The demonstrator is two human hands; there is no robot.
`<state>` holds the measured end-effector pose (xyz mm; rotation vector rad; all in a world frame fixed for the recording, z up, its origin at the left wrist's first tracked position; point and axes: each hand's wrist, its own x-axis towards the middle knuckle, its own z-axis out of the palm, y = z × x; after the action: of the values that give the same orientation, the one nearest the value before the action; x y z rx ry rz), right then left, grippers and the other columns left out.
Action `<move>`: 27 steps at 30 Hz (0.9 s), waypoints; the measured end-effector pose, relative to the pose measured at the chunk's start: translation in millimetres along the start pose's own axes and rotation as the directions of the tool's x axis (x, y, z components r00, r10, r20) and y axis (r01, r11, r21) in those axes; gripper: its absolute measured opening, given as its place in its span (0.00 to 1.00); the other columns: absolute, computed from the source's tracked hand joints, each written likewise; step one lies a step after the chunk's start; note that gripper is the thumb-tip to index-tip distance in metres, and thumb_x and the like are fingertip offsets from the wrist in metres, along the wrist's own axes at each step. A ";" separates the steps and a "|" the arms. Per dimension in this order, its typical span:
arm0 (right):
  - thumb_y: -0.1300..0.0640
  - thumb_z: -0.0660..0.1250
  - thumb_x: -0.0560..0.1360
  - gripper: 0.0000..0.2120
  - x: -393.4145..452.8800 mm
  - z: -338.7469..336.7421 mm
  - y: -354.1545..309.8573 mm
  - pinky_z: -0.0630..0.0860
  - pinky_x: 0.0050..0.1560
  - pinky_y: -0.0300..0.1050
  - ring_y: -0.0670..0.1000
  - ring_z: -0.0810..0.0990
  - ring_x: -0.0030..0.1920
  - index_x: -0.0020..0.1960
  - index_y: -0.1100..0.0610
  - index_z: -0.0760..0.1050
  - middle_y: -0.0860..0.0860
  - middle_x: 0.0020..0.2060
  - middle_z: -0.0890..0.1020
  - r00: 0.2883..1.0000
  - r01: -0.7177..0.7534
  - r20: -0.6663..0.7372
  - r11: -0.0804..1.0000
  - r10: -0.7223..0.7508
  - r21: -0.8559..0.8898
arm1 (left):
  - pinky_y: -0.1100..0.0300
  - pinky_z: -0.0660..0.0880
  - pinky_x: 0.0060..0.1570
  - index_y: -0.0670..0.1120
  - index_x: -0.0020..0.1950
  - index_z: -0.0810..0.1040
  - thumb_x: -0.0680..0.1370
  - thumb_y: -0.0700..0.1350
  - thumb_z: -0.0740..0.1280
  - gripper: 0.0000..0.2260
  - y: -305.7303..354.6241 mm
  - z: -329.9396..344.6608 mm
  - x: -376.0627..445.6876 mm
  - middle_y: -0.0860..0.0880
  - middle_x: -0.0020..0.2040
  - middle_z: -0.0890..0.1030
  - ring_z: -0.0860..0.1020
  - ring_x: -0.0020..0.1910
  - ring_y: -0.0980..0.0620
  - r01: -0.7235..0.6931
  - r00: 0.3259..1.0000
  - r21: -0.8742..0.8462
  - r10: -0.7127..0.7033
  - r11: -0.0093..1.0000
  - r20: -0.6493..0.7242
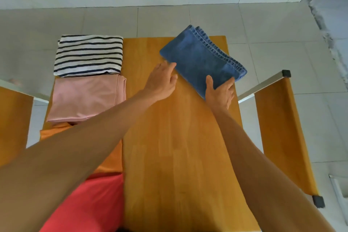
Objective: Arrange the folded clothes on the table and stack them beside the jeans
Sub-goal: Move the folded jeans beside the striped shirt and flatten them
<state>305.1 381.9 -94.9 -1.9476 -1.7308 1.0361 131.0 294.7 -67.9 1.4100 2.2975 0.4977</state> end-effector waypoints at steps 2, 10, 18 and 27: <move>0.29 0.60 0.75 0.49 7.7 12.9 -10.2 0.53 0.76 0.63 0.62 0.54 0.79 0.82 0.56 0.44 0.59 0.80 0.55 0.998 -0.062 -0.010 0.997 0.061 -0.036 | 0.49 0.57 0.76 0.43 0.78 0.61 0.84 0.50 0.55 0.24 -0.6 -3.2 27.5 0.41 0.79 0.60 0.56 0.79 0.44 0.086 0.996 -0.082 -0.085 0.993 0.018; 0.24 0.61 0.69 0.52 45.0 30.1 -3.8 0.56 0.76 0.62 0.54 0.57 0.79 0.82 0.46 0.44 0.50 0.80 0.58 0.948 0.303 0.182 0.919 -0.262 -0.252 | 0.37 0.47 0.76 0.53 0.81 0.55 0.84 0.54 0.50 0.24 -21.1 7.6 79.2 0.42 0.81 0.49 0.44 0.80 0.41 -0.072 0.988 0.235 0.102 0.969 -0.116; 0.24 0.61 0.70 0.50 69.6 66.3 -66.5 0.48 0.76 0.62 0.54 0.48 0.81 0.82 0.42 0.40 0.51 0.82 0.48 0.826 0.483 0.459 0.830 -0.326 -0.280 | 0.38 0.43 0.76 0.49 0.82 0.47 0.81 0.63 0.48 0.32 -93.5 -3.2 74.4 0.45 0.82 0.44 0.41 0.80 0.46 0.178 0.978 0.192 -0.152 0.965 -0.140; 0.36 0.67 0.76 0.45 70.4 81.3 -145.2 0.44 0.76 0.68 0.61 0.33 0.79 0.83 0.49 0.46 0.57 0.78 0.28 0.809 0.550 0.487 0.718 -0.330 -0.427 | 0.37 0.42 0.76 0.45 0.81 0.49 0.79 0.61 0.52 0.36 -131.8 -24.3 86.3 0.46 0.82 0.45 0.42 0.80 0.46 0.239 0.954 0.202 -0.192 0.950 -0.229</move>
<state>144.2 461.3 -73.0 -1.4886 -2.8156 0.8111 -16.7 313.6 -124.8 1.2299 2.7140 0.3342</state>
